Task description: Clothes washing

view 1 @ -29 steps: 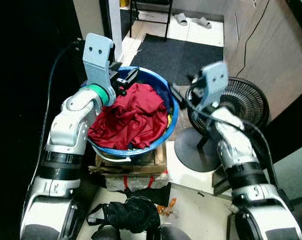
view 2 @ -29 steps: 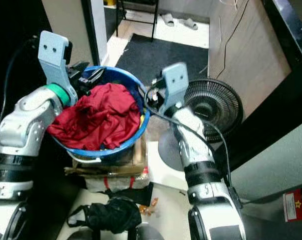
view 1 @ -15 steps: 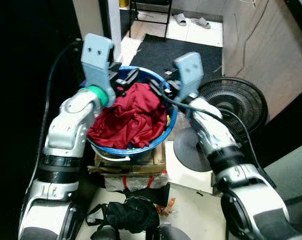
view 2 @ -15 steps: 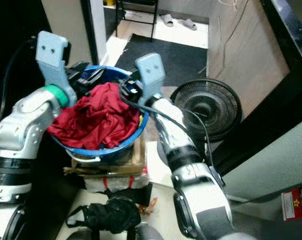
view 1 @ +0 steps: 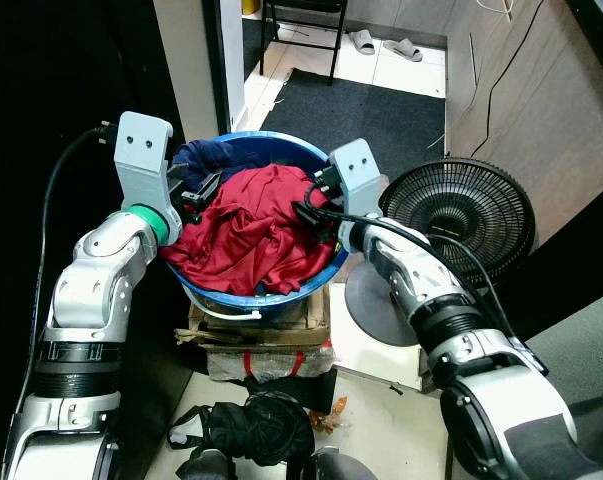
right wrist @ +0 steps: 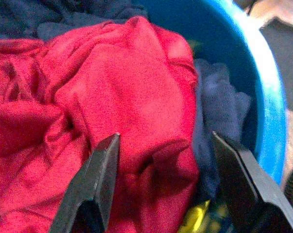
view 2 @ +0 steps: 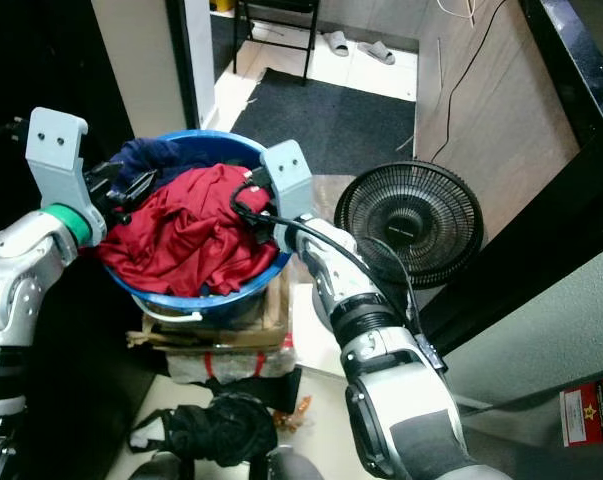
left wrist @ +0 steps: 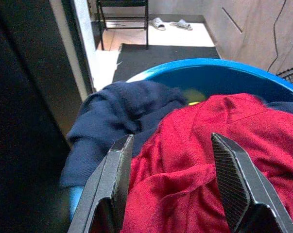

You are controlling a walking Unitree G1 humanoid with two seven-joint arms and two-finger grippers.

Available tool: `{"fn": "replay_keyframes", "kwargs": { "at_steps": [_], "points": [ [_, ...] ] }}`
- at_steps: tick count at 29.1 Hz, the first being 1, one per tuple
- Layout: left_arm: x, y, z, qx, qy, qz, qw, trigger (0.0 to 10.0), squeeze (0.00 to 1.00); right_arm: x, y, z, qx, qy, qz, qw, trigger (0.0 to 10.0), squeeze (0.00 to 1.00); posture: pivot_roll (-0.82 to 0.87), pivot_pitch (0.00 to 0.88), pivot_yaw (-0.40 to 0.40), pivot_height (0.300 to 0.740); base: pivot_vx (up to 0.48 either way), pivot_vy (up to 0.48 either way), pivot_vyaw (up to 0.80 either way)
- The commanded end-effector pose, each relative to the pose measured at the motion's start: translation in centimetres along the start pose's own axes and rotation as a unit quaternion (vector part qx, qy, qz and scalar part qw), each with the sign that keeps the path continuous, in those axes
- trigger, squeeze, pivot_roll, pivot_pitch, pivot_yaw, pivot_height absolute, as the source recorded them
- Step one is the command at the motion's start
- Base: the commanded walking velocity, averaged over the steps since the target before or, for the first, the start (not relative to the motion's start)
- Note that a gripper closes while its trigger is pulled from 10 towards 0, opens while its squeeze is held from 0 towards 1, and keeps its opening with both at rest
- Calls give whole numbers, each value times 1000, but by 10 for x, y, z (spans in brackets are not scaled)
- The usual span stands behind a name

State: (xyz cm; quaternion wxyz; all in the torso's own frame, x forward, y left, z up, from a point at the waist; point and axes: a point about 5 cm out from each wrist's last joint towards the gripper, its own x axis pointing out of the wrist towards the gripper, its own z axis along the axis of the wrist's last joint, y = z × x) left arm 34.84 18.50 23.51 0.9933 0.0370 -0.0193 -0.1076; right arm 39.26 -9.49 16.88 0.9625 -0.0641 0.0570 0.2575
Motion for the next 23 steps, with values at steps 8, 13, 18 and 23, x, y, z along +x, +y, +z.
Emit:
{"fn": "replay_keyframes", "kwargs": {
  "at_steps": [8, 13, 18, 23],
  "points": [
    [-7, 7, -6, -1, 19, 14, 1000, 10000, 0, -5, -1, -31, 30, 57, 8, 998, 10000, 0, 63, 181, -18, 740, 0, 0, 0],
    [-9, 10, -7, 1, 25, 19, 1000, 10000, 0, -7, -4, -35, 47, 61, -20, 997, 235, 0, 60, 188, -13, 740, 0, 0, 0],
    [-8, 9, -7, -1, 24, 19, 1000, 10000, 0, -7, -8, -32, 53, 53, -26, 997, 0, 0, 56, 188, -14, 740, 0, 0, 0],
    [-7, 9, -7, -3, 25, 20, 999, 10000, 0, -8, -9, -35, 63, 53, -24, 996, 0, 0, 57, 188, -14, 740, 0, 0, 0]
  ]
}}
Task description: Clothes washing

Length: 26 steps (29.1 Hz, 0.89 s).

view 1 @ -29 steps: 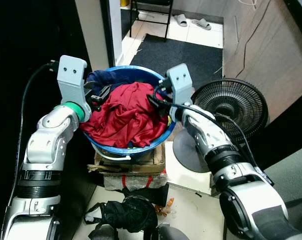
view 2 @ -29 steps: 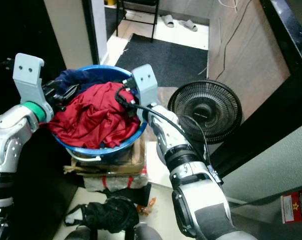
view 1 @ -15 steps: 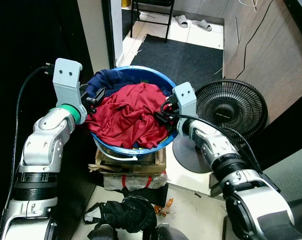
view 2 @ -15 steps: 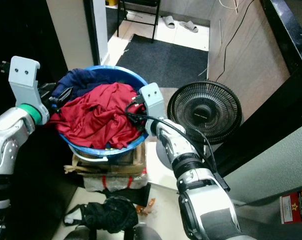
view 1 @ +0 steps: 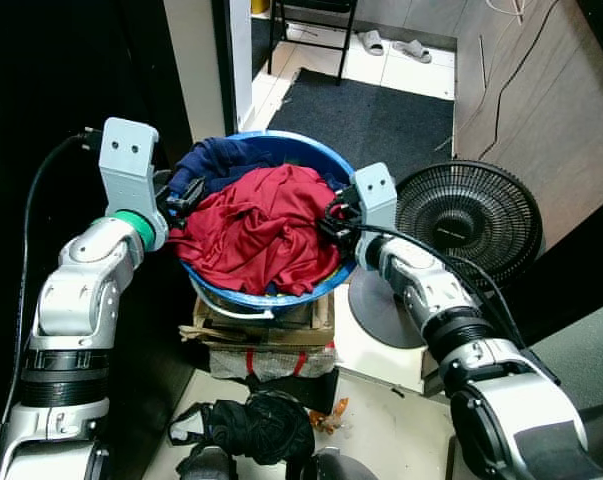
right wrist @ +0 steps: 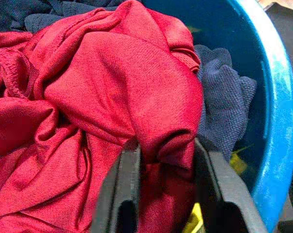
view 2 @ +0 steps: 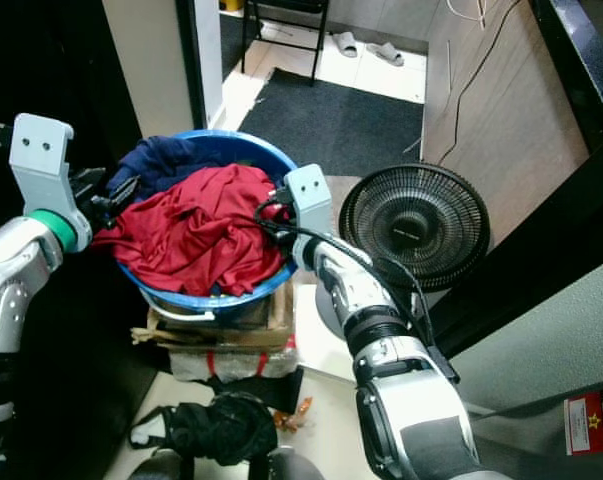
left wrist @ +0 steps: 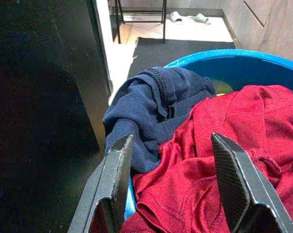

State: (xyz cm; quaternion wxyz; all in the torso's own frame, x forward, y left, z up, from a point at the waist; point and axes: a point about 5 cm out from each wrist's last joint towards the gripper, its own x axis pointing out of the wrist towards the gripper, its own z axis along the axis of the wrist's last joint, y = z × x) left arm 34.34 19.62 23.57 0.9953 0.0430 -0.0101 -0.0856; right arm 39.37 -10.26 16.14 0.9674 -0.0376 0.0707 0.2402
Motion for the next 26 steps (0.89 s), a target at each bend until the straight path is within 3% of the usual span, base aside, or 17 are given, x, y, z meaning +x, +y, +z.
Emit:
{"fn": "replay_keyframes", "kwargs": {
  "at_steps": [1, 10, 12, 14, 16, 17, 19, 21, 22, 23, 26],
  "points": [
    [0, -1, -7, -8, 14, -2, 1000, 10000, 0, -6, -4, -27, 32, 46, -10, 998, 0, 0, 57, 188, -14, 740, 0, 0, 0],
    [-1, -1, -7, -10, 15, 1, 1000, 10000, 0, -5, -4, -21, 51, 21, -16, 998, 0, 0, 57, 187, -15, 740, 0, 0, 0],
    [-1, -1, -7, -10, 15, 2, 1000, 10000, 0, -5, -8, -2, 68, -45, -28, 996, 0, 0, 59, 184, -15, 740, 0, 0, 0],
    [-2, -1, -7, -10, 15, 3, 1000, 10000, 0, -6, -10, 6, 71, -70, -35, 994, 0, 0, 59, 184, -15, 740, 0, 0, 0],
    [-1, -1, -8, -10, 16, 4, 1000, 10000, 0, -11, -16, 39, 89, -174, -43, 980, 0, 0, 59, 178, -15, 740, 0, 0, 0],
    [-1, -1, -8, -10, 16, 4, 1000, 10000, 0, -11, -16, 39, 89, -174, -43, 980, 0, 0, 59, 178, -15, 740, 0, 0, 0],
    [-1, 0, -8, -10, 16, 5, 1000, 10000, 0, -19, -23, 71, 108, -258, -54, 959, 0, 0, 57, 171, -13, 740, 0, 0, 0],
    [-1, 0, -8, -10, 16, 6, 1000, 10000, 0, -22, -25, 82, 104, -283, -56, 952, 0, 0, 57, 171, -13, 740, 0, 0, 0],
    [0, 0, -8, -10, 15, 6, 1000, 10000, 0, -27, -28, 98, 90, -312, -65, 943, 4667, 0, 57, 165, -13, 740, 0, 0, 0],
    [0, 0, -8, -11, 15, 6, 1000, 10000, 0, -32, -29, 115, 70, -343, -68, 934, 10000, 0, 56, 158, -13, 740, 0, 0, 0],
    [1, -1, -7, -11, 13, 6, 1000, 10000, 0, -40, -28, 140, 44, -384, -69, 920, 10000, 0, 55, 153, -13, 740, 0, 0, 0]
  ]
}}
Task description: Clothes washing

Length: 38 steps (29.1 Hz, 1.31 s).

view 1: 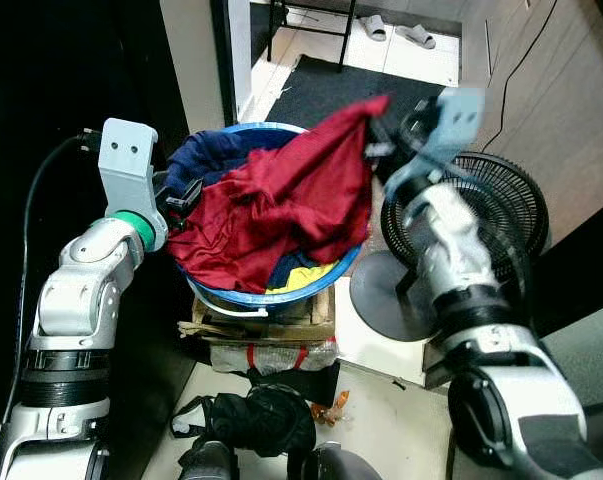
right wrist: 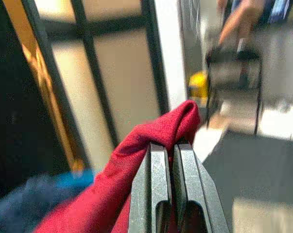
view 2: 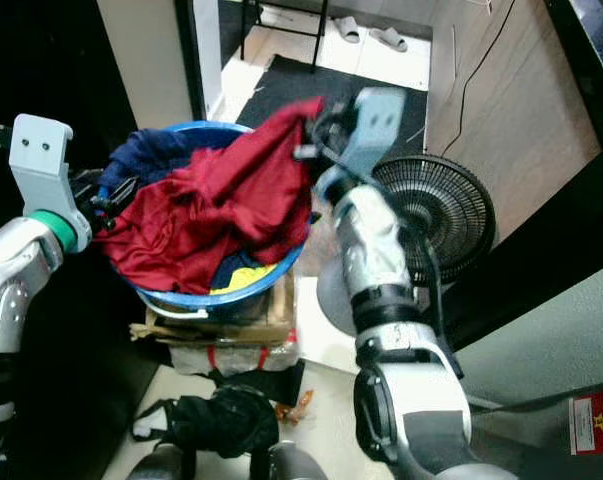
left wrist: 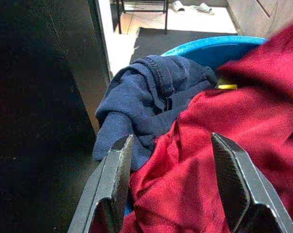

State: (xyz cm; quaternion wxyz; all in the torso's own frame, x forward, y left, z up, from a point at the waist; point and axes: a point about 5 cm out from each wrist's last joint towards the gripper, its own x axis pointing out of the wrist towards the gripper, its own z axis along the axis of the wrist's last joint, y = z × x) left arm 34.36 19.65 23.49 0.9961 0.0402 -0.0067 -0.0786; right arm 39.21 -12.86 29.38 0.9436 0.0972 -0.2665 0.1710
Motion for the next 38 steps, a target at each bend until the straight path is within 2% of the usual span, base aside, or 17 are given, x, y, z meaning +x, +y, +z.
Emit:
{"fn": "replay_keyframes", "kwargs": {
  "at_steps": [1, 2, 4, 7, 10, 12, 13, 14, 17, 20, 21, 23, 25, 26, 28, 32, 38],
  "points": [
    [1, -1, -7, -8, 10, -1, 1000, 10000, 0, 3, 1, 13, -8, -32, -1, 999, 10000, 0, 55, 153, -13, 740, 0, 0, 0],
    [1, -1, -7, -8, 10, -1, 1000, 10000, 0, 3, 1, 13, -8, -32, -1, 999, 10000, 0, 55, 153, -13, 740, 0, 0, 0],
    [2, -1, -6, -8, 8, -1, 1000, 10000, 0, 14, 10, 46, -22, -94, 18, 995, 10000, 0, 53, 140, -11, 740, 0, 0, 0],
    [2, -1, -6, -8, 8, -1, 1000, 10000, 0, 14, 10, 46, -22, -94, 18, 995, 10000, 0, 53, 140, -11, 740, 0, 0, 0],
    [2, -1, -4, -8, 5, -1, 1000, 10000, 0, 21, 24, 91, -20, -180, 41, 983, 10000, 0, 55, 132, -11, 740, 0, 0, 0],
    [2, -1, -4, -8, 5, -1, 1000, 10000, 0, 21, 24, 91, -20, -180, 41, 983, 10000, 0, 55, 132, -11, 740, 0, 0, 0],
    [2, -1, -4, -8, 4, 0, 1000, 10000, 0, 22, 29, 117, -19, -231, 45, 972, 10000, 0, 55, 132, -11, 740, 0, 0, 0],
    [2, -1, -4, -8, 4, 0, 1000, 10000, 0, 22, 29, 117, -19, -231, 45, 972, 10000, 0, 55, 132, -11, 740, 0, 0, 0],
    [2, -1, -5, -9, 3, 0, 1000, 10000, 0, 16, 25, 152, -71, -297, 19, 952, 10000, 0, 48, 122, -12, 740, 0, 0, 0],
    [3, -3, -5, -10, 4, -2, 1000, 10000, 0, 18, 8, 124, -98, -236, -12, 967, 10000, 0, 47, 122, -14, 740, 0, 0, 0],
    [3, -4, -5, -10, 3, -2, 1000, 10000, 0, 16, -8, 96, -108, -174, -44, 978, 10000, 0, 47, 123, -14, 740, 0, 0, 0],
    [3, -4, -5, -10, 3, -2, 1000, 10000, 0, 16, -8, 96, -108, -174, -44, 978, 10000, 0, 47, 123, -14, 740, 0, 0, 0],
    [2, -4, -5, -11, 3, -3, 1000, 10000, 0, 6, -34, 52, -118, -64, -108, 985, 10000, 0, 49, 127, -12, 740, 0, 0, 0],
    [2, -4, -5, -11, 3, -3, 1000, 10000, 0, 6, -34, 52, -118, -64, -108, 985, 10000, 0, 49, 127, -12, 740, 0, 0, 0],
    [2, -3, -6, -10, 5, -3, 1000, 10000, 0, -8, -59, 23, -104, 14, -172, 979, 10000, 0, 53, 131, -8, 740, 0, 0, 0],
    [1, -4, -6, -9, 7, -3, 1000, 10000, 0, -21, -81, 12, -109, 52, -236, 964, 10000, 0, 52, 134, -8, 740, 0, 0, 0],
    [0, -5, -8, -10, 9, -4, 1000, 10000, 0, -25, -91, 12, -108, 60, -262, 957, 10000, 0, 53, 139, -9, 740, 0, 0, 0]
  ]
}}
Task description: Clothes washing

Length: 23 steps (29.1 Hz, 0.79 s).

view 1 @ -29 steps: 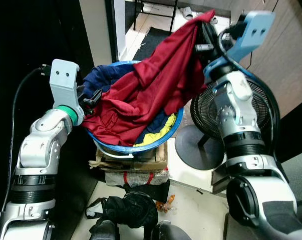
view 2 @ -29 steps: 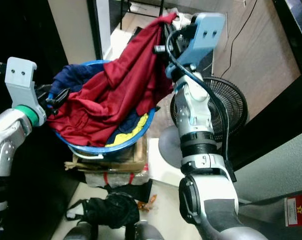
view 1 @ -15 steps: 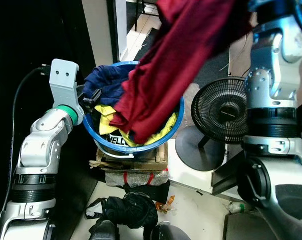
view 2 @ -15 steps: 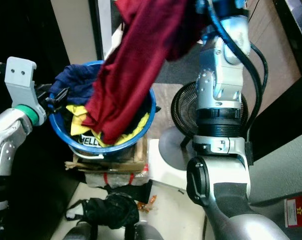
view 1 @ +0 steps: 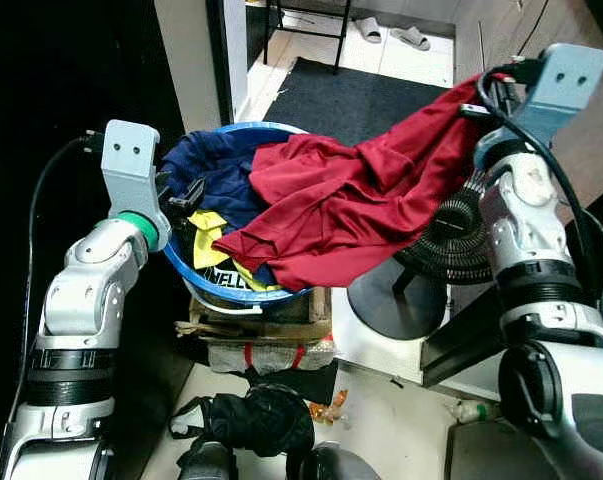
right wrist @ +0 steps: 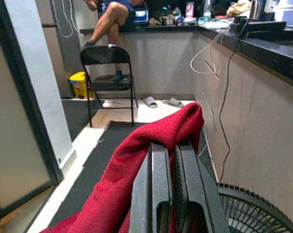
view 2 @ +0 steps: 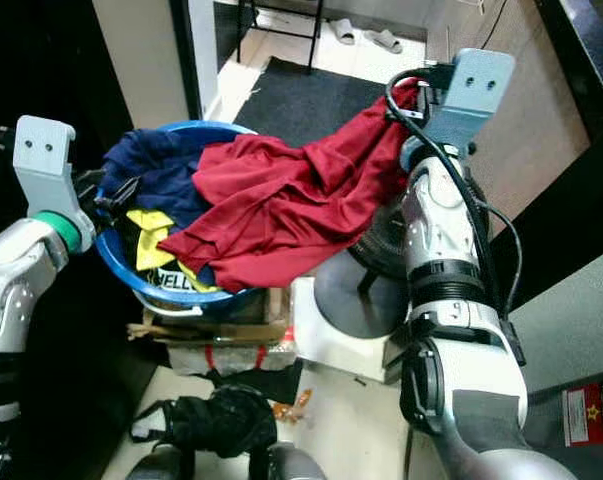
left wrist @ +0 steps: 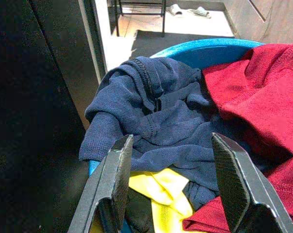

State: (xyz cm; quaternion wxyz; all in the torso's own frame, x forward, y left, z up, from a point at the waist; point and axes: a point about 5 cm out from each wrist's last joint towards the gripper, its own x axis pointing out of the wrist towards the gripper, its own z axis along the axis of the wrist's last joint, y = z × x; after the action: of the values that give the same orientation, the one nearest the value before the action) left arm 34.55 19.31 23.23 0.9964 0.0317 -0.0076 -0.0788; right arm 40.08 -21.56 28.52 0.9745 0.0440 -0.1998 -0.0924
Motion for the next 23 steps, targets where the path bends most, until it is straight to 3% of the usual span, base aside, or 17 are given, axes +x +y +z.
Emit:
{"fn": "replay_keyframes", "kwargs": {
  "at_steps": [1, 4, 5, 6, 7, 8, 9, 10, 11, 12, 13, 14, 15, 16, 18, 21, 23],
  "points": [
    [-2, -2, -5, -2, 11, -4, 1000, 10000, 0, 0, -7, -3, 3, 8, -15, 1000, 10000, 0, 53, 139, -9, 740, 0, 0, 0],
    [-2, -3, -6, -3, 12, -5, 1000, 10000, 0, 0, 0, 1, -18, -2, 13, 1000, 10000, 0, 50, 140, -8, 740, 0, 0, 0],
    [-2, -3, -7, -3, 13, -5, 1000, 10000, 0, -1, 22, 5, -42, -18, 78, 996, 10000, 0, 49, 141, -11, 740, 0, 0, 0],
    [-2, -3, -7, -3, 13, -5, 1000, 10000, 0, -1, 22, 5, -42, -18, 78, 996, 10000, 0, 49, 141, -11, 740, 0, 0, 0],
    [-2, -4, -7, -4, 13, -6, 1000, 10000, 0, -4, 43, 10, -59, -35, 130, 989, 10000, 0, 49, 141, -11, 740, 0, 0, 0],
    [-2, -4, -7, -4, 13, -6, 1000, 10000, 0, -4, 43, 10, -59, -35, 130, 989, 10000, 0, 49, 141, -11, 740, 0, 0, 0],
    [-2, -4, -8, -5, 13, -6, 1000, 10000, 0, -8, 67, 14, -59, -51, 182, 980, 10000, 0, 50, 141, -11, 740, 0, 0, 0],
    [-2, -4, -8, -5, 13, -6, 1000, 10000, 0, -8, 67, 14, -59, -51, 182, 980, 10000, 0, 50, 141, -11, 740, 0, 0, 0],
    [-2, -4, -7, -5, 12, -6, 1000, 10000, 0, -13, 94, 22, -39, -71, 237, 968, 10000, 0, 53, 140, -15, 740, 0, 0, 0],
    [-2, -4, -7, -5, 12, -6, 1000, 10000, 0, -13, 94, 22, -39, -71, 237, 968, 10000, 0, 53, 140, -15, 740, 0, 0, 0],
    [-2, -3, -7, -6, 11, -5, 1000, 10000, 0, -20, 120, 29, -14, -89, 283, 955, 10000, 0, 55, 140, -18, 740, 0, 0, 0],
    [-2, -3, -7, -6, 11, -5, 1000, 10000, 0, -20, 120, 29, -14, -89, 283, 955, 10000, 0, 55, 140, -18, 740, 0, 0, 0],
    [-2, -3, -7, -6, 11, -3, 1000, 10000, 0, -27, 143, 34, -1, -99, 319, 943, 10000, 0, 56, 140, -23, 740, 0, 0, 0],
    [-2, -3, -7, -6, 11, -3, 1000, 10000, 0, -27, 143, 34, -1, -99, 319, 943, 10000, 0, 56, 140, -23, 740, 0, 0, 0],
    [-3, -2, -7, -7, 10, 0, 1000, 10000, 0, -37, 167, 33, 10, -101, 360, 927, 10000, 0, 59, 139, -28, 740, 0, 0, 0],
    [-3, -2, -7, -8, 9, 1, 1000, 10000, 0, -42, 174, 26, 6, -94, 373, 923, 10000, 0, 60, 141, -31, 740, 0, 0, 0],
    [-4, -2, -8, -9, 10, 2, 1000, 10000, 0, -52, 180, 12, -10, -72, 400, 914, 10000, 0, 56, 142, -32, 740, 0, 0, 0]
  ]
}}
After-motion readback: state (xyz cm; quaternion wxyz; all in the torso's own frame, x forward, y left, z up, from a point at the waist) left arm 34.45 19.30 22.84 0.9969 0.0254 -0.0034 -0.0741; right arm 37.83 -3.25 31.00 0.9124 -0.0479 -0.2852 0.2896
